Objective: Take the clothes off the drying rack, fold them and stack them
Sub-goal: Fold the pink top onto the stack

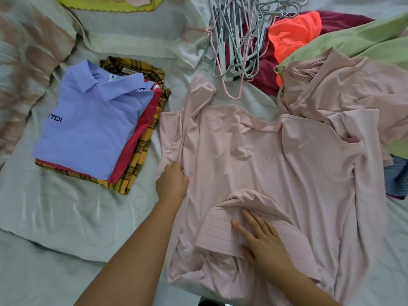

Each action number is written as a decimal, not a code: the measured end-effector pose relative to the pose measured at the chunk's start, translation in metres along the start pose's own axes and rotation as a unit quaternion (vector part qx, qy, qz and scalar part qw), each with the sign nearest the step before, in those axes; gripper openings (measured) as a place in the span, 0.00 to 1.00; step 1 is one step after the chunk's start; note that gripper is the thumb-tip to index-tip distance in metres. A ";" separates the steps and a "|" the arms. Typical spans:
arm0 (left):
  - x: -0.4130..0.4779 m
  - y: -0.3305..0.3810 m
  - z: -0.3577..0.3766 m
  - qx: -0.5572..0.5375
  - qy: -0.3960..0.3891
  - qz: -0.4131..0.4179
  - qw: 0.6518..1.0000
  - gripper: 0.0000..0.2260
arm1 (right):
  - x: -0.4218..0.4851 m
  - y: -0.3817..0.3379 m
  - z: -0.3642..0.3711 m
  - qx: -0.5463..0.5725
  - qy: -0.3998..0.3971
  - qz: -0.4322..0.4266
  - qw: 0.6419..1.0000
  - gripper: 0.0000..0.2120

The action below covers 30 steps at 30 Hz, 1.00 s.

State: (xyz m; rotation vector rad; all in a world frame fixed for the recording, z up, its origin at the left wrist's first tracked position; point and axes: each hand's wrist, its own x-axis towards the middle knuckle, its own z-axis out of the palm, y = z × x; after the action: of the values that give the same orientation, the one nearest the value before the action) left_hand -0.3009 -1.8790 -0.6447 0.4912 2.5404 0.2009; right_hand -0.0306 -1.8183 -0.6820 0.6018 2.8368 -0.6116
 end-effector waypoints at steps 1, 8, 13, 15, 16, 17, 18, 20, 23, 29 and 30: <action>0.002 -0.001 -0.002 -0.021 -0.002 -0.004 1.000 0.08 | 0.002 -0.001 -0.003 0.003 -0.003 0.003 1.000 0.28; 0.048 0.027 -0.039 -0.092 0.026 0.097 0.991 0.14 | 0.008 -0.006 -0.001 0.050 -0.039 0.011 0.998 0.44; 0.115 0.086 -0.047 -0.045 0.076 0.124 0.988 0.24 | 0.012 0.000 0.004 0.071 -0.037 0.000 0.997 0.45; 0.135 0.096 -0.043 0.020 0.076 0.112 0.991 0.18 | 0.014 0.001 0.005 0.085 -0.042 -0.004 0.996 0.45; 0.142 0.098 -0.043 0.026 0.079 0.115 0.990 0.13 | 0.015 0.002 0.004 0.088 -0.048 -0.004 0.995 0.45; 0.148 0.099 -0.044 -0.012 0.081 0.118 0.990 0.08 | 0.016 0.003 0.005 0.088 -0.052 -0.004 0.995 0.45; 0.150 0.099 -0.050 -0.096 0.071 0.113 0.986 0.04 | 0.015 0.004 0.006 0.094 -0.054 -0.004 0.994 0.45; 0.136 0.103 -0.072 -0.348 0.005 0.068 0.935 0.09 | 0.013 0.005 0.005 0.114 -0.073 0.004 0.991 0.44; 0.077 0.120 -0.113 -0.568 -0.096 0.114 0.809 0.08 | 0.014 0.007 0.000 0.120 -0.070 0.022 0.990 0.39; -0.069 0.151 -0.077 -0.316 -0.338 0.394 0.794 0.07 | 0.032 0.026 -0.083 0.808 0.116 0.279 0.505 0.19; -0.081 0.140 -0.061 -0.283 -0.323 0.379 0.820 0.07 | 0.026 0.037 -0.091 0.856 0.126 0.263 0.426 0.23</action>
State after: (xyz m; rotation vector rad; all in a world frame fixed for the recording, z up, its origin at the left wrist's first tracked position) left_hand -0.2272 -1.7831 -0.5213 1.0757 1.4099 0.8791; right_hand -0.0467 -1.7392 -0.6196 1.5909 0.6802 -3.0970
